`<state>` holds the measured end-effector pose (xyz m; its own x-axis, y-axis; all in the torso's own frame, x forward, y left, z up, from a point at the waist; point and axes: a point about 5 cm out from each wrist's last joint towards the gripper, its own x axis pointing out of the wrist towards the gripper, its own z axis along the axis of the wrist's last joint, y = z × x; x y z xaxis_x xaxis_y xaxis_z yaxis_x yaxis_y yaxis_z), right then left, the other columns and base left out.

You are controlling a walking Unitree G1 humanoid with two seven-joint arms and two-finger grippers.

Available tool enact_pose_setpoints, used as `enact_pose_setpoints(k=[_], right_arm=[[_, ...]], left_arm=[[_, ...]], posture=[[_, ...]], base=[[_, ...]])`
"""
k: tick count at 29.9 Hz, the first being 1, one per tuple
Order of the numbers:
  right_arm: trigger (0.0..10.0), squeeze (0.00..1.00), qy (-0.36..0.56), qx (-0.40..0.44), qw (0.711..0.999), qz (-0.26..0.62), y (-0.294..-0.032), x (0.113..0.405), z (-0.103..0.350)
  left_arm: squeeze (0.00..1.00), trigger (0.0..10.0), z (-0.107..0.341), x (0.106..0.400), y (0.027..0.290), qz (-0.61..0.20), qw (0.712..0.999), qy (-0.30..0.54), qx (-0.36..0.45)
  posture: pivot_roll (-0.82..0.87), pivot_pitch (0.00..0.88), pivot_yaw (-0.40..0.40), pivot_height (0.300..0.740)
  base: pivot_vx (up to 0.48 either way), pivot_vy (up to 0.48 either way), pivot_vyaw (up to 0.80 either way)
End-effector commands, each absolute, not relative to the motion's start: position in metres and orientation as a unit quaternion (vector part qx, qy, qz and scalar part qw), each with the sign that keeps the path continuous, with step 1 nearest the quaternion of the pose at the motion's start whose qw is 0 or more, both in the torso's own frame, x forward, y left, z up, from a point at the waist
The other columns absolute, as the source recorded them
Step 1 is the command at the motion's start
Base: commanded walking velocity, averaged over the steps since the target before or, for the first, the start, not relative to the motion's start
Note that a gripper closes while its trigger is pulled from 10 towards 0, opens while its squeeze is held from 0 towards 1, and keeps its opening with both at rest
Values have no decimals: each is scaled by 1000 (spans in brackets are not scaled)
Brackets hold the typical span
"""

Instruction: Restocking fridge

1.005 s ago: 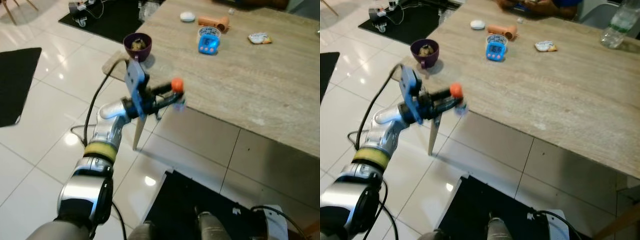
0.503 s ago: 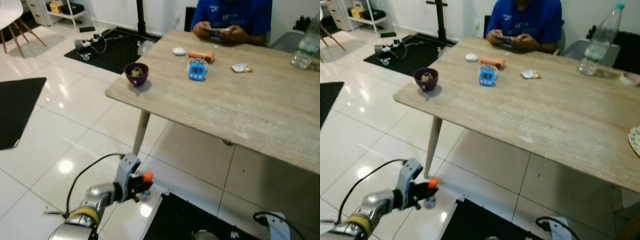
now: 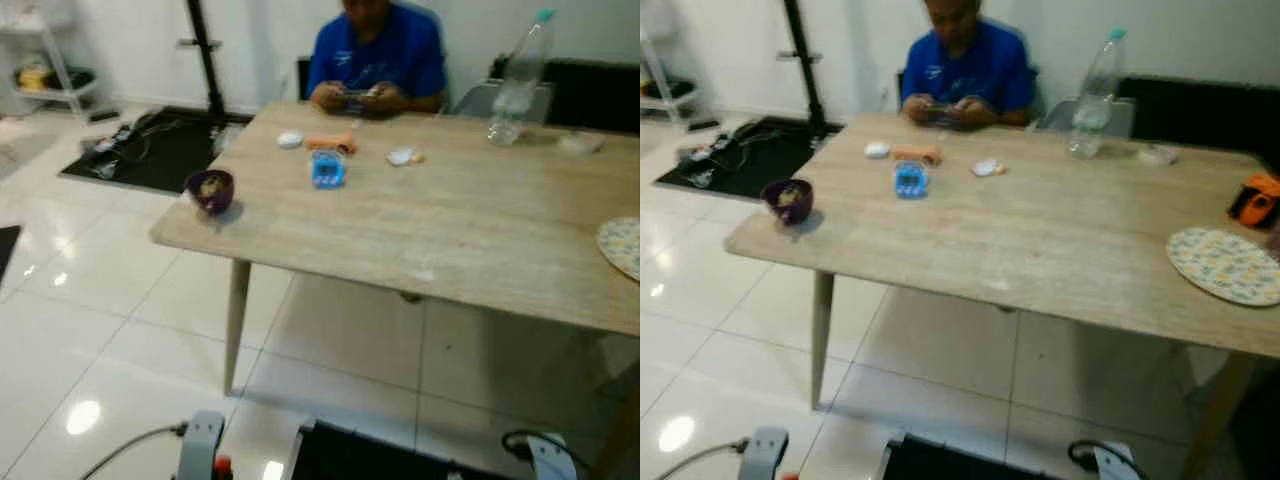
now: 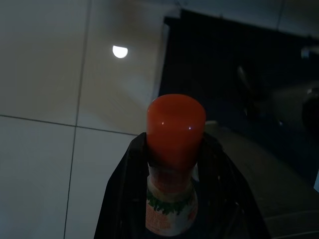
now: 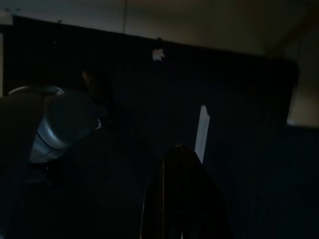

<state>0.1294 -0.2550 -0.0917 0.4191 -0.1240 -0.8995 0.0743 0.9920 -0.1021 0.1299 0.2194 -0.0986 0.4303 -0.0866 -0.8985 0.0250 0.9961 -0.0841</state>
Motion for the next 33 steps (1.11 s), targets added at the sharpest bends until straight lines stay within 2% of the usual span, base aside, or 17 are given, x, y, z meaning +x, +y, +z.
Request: enact_pose_setpoints(k=[1, 11, 22, 33], right_arm=[[10000, 0, 542, -26, 838, -55, -252, 130, -93], [10000, 0, 563, -39, 824, -55, -254, 121, -95], [10000, 0, 566, -45, 822, -48, -237, 129, -98], [10000, 0, 567, -43, 821, -40, -223, 133, -100]], left_arm=[[0, 10000, -98, 136, 213, -33, 849, 527, -24], [0, 10000, -95, 151, 205, -52, 856, 515, 13], [0, 10000, -101, 137, 202, -52, 843, 534, 28], [0, 10000, -100, 138, 204, -46, 843, 535, 22]], posture=[[-19, 0, 16, 740], [-24, 0, 7, 740], [-27, 6, 2, 740], [-25, 10, 4, 740]], base=[[0, 0, -800], [0, 0, -800], [0, 0, -800], [0, 0, -800]])
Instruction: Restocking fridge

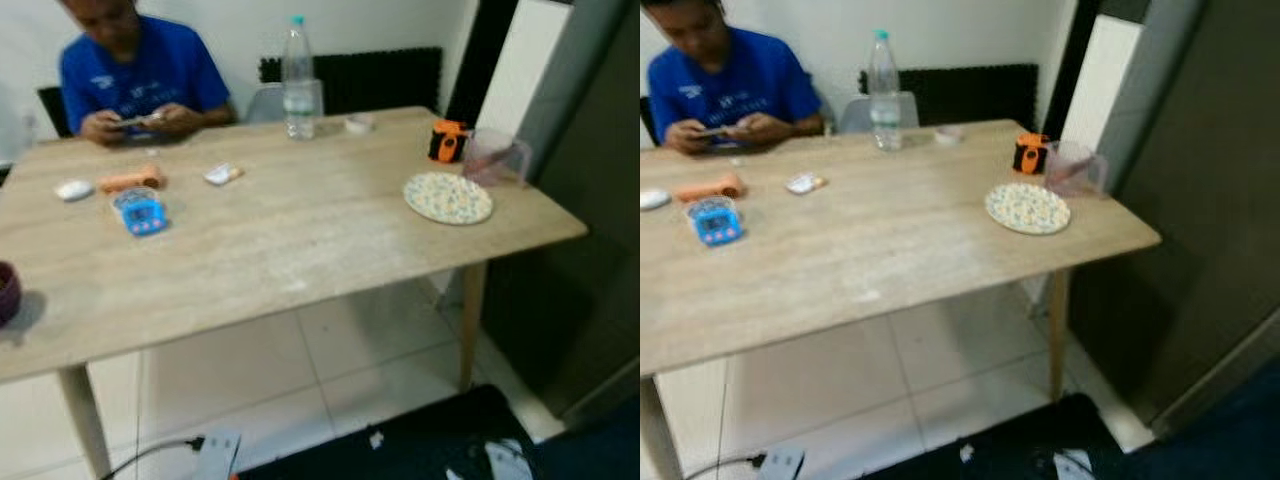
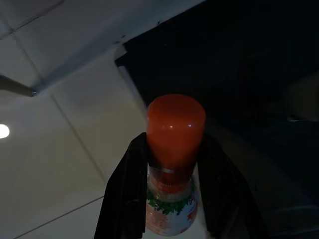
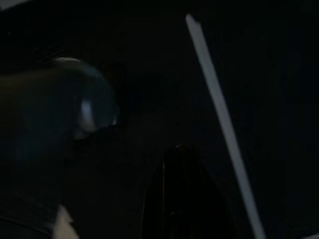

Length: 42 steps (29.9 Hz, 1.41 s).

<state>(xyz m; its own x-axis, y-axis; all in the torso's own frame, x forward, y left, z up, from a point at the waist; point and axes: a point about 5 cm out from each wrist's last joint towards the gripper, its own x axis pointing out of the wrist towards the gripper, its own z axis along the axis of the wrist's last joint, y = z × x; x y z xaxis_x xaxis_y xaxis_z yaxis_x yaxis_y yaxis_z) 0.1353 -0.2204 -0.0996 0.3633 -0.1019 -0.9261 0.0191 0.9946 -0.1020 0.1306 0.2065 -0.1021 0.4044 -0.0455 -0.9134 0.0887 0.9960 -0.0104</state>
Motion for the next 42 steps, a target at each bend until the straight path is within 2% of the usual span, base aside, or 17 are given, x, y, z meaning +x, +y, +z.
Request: enact_pose_setpoints(k=[1, 16, 20, 42], right_arm=[[10000, 0, 568, -43, 821, -39, -222, 132, -100], [10000, 0, 564, -51, 823, -35, -229, 132, -99], [10000, 0, 558, -51, 828, -35, -230, 133, -98], [10000, 0, 556, -53, 829, -32, -230, 134, -98]], left_arm=[[0, 10000, -100, 138, 204, -45, 843, 535, 22], [0, 10000, -102, 134, 200, -55, 838, 542, 21], [0, 10000, -102, 133, 200, -57, 837, 544, 20], [0, 10000, -104, 130, 196, -66, 830, 553, 14]], posture=[[-25, 10, 4, 740], [-28, 4, -3, 740], [-29, 0, -4, 740], [-34, 2, 0, 740]], base=[[0, 0, -800], [0, 0, -800], [0, 0, 0], [0, -435, 0]])
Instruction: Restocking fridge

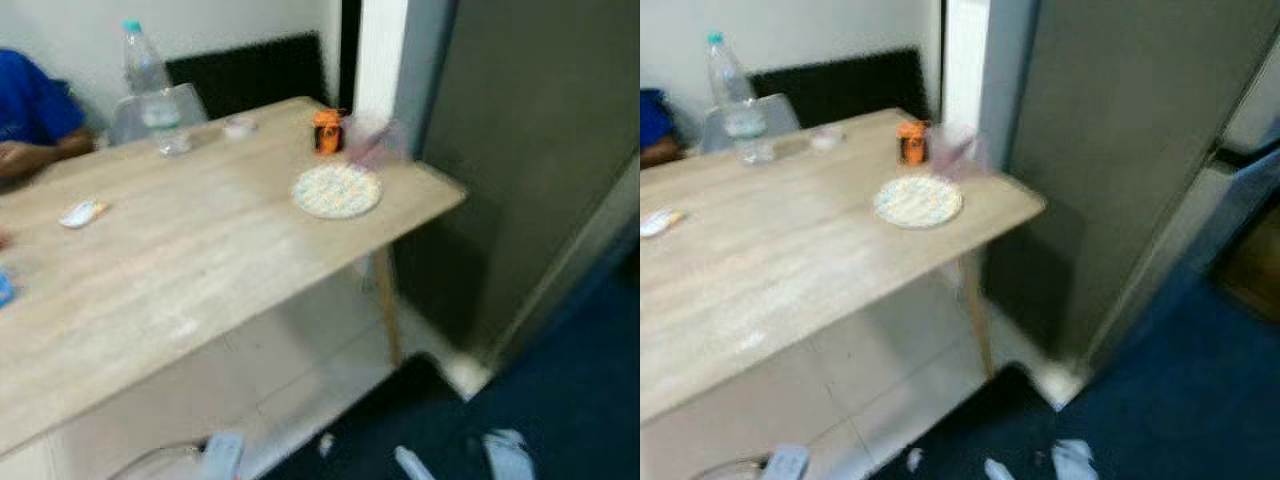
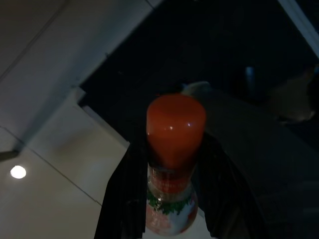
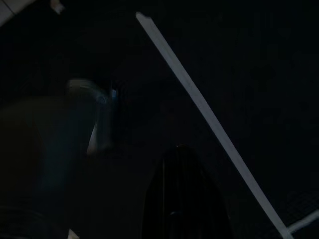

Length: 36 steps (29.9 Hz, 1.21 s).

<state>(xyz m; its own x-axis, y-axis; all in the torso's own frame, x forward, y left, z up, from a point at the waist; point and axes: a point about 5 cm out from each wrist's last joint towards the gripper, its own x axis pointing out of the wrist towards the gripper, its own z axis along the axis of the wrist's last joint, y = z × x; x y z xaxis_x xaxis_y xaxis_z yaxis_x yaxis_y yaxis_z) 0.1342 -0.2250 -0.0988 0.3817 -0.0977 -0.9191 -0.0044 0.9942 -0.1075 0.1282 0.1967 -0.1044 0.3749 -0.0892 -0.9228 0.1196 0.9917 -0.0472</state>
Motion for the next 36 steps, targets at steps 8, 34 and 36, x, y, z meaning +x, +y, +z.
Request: enact_pose_setpoints(k=[8, 34, 36], right_arm=[[10000, 0, 555, -49, 830, -34, -229, 134, -98], [10000, 0, 550, -60, 833, -15, -226, 136, -98], [10000, 0, 550, -67, 833, -18, -227, 137, -97]], left_arm=[[0, 10000, -105, 129, 195, -67, 829, 555, 15], [0, 10000, -106, 121, 199, -67, 825, 561, 20], [0, 10000, -106, 121, 198, -68, 825, 561, 20]], posture=[[-36, 4, 3, 740], [-37, 6, 6, 740], [-37, 6, 6, 740]], base=[[0, -461, 0], [0, -461, 444], [0, -461, 0]])
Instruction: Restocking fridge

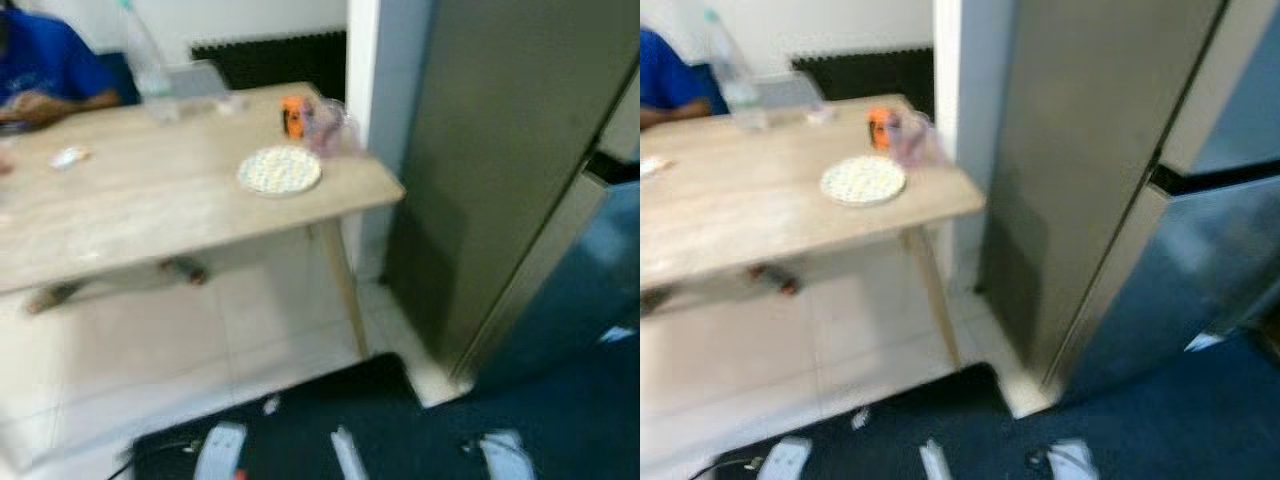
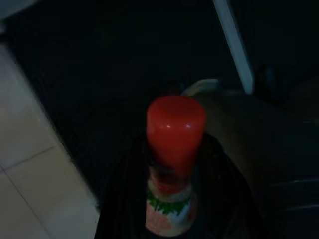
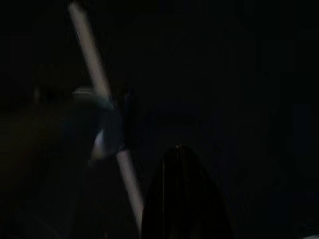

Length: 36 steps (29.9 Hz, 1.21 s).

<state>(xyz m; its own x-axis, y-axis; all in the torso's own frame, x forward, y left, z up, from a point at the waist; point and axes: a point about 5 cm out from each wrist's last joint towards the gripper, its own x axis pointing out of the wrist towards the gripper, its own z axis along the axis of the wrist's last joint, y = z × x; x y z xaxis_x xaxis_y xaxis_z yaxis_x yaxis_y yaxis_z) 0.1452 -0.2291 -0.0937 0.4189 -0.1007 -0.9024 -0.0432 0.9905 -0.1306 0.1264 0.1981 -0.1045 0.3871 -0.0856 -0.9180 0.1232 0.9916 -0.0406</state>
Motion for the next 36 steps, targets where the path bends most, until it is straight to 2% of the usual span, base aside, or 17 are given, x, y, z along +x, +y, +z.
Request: enact_pose_setpoints(k=[1, 25, 32, 36], right_arm=[[10000, 0, 550, -67, 833, -18, -227, 137, -97], [10000, 0, 546, -58, 835, -27, -226, 135, -98], [10000, 0, 528, -52, 847, -26, -225, 139, -96], [10000, 0, 503, -79, 861, 10, -223, 146, -93]], left_arm=[[0, 10000, -106, 121, 198, -68, 825, 561, 20], [0, 10000, -106, 120, 197, -77, 824, 561, 28], [0, 10000, -106, 120, 197, -79, 824, 561, 29], [0, 10000, -107, 120, 198, -80, 823, 562, 30]], posture=[[-37, 6, 6, 740], [-41, 0, 6, 740], [-42, 0, 6, 740], [-41, 0, 11, 740]], base=[[0, -461, 0], [0, -461, 0], [0, -461, 0], [0, -418, 0]])
